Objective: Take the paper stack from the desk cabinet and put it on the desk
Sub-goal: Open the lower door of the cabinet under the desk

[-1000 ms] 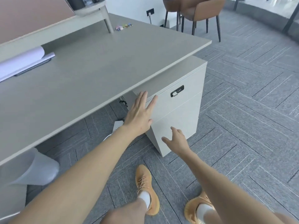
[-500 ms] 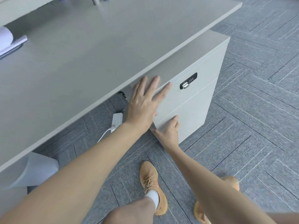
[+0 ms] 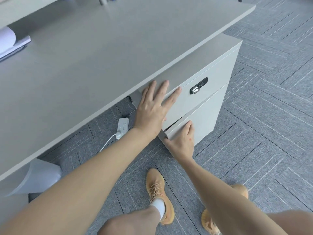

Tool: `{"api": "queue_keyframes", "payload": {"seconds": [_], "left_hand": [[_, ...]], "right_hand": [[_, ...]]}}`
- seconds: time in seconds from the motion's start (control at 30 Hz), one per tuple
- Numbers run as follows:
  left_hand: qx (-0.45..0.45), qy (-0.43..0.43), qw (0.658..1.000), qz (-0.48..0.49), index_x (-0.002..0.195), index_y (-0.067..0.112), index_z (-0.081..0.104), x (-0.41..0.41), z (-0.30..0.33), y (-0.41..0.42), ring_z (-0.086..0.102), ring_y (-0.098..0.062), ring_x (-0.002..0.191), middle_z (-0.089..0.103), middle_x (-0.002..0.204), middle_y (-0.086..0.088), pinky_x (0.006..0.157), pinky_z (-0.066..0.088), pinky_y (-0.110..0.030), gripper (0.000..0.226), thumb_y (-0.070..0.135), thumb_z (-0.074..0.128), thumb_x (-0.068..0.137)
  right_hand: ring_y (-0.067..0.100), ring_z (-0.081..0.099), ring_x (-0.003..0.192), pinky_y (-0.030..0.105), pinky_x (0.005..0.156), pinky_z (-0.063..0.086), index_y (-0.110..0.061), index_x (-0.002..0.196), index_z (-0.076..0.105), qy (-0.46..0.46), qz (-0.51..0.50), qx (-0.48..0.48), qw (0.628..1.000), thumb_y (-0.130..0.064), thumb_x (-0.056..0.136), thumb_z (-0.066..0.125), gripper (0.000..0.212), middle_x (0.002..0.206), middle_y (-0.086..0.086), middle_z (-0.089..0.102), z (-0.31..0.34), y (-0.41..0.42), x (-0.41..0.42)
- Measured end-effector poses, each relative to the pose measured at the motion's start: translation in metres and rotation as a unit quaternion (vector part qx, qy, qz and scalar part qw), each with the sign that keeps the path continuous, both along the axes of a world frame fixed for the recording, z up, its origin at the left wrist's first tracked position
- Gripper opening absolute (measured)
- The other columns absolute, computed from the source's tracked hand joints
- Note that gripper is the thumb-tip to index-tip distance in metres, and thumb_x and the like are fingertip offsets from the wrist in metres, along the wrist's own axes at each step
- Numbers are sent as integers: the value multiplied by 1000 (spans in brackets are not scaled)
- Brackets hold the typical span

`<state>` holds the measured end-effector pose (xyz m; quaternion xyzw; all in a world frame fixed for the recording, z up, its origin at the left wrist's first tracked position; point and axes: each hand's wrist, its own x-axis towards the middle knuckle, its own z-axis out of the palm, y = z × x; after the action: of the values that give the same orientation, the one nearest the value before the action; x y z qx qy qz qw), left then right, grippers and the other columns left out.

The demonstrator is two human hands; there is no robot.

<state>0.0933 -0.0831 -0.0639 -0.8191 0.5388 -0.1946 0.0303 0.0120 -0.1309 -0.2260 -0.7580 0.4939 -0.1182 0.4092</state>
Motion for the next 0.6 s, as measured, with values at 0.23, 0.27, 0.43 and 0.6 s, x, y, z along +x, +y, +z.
{"api": "queue_keyframes", "payload": {"seconds": [0.23, 0.27, 0.43, 0.6], "left_hand": [[23, 22, 999, 19, 156, 32, 29, -4, 6, 1, 31, -45, 144, 35, 160, -10, 118, 26, -51, 111, 18, 90, 64], [27, 26, 999, 22, 156, 32, 28, -5, 7, 1, 30, -45, 145, 34, 160, -11, 118, 25, -51, 110, 16, 89, 65], [57, 22, 997, 43, 157, 31, 22, -14, 16, 1, 25, -48, 146, 27, 163, -13, 120, 21, -52, 112, 3, 84, 68], [98, 26, 992, 72, 159, 31, 2, -26, 24, 0, 10, -44, 151, 7, 168, -12, 123, 13, -47, 115, 4, 77, 77]], "right_hand": [[26, 3, 157, 41, 123, 23, -9, 159, -4, 19, 101, -134, 986, -51, 67, 71, 126, 169, 12, 1, 11, -14, -62], [26, 4, 157, 42, 122, 24, -9, 159, -1, 20, 114, -152, 982, -51, 68, 69, 123, 169, 12, 1, 12, -16, -71], [29, 0, 157, 45, 120, 28, -12, 159, 12, 68, 180, -217, 957, -50, 75, 64, 106, 170, 11, 3, 20, -30, -112], [29, -6, 157, 47, 122, 26, -12, 160, 5, 109, 205, -207, 951, -36, 78, 62, 103, 170, 4, -10, 32, -40, -146]]}}
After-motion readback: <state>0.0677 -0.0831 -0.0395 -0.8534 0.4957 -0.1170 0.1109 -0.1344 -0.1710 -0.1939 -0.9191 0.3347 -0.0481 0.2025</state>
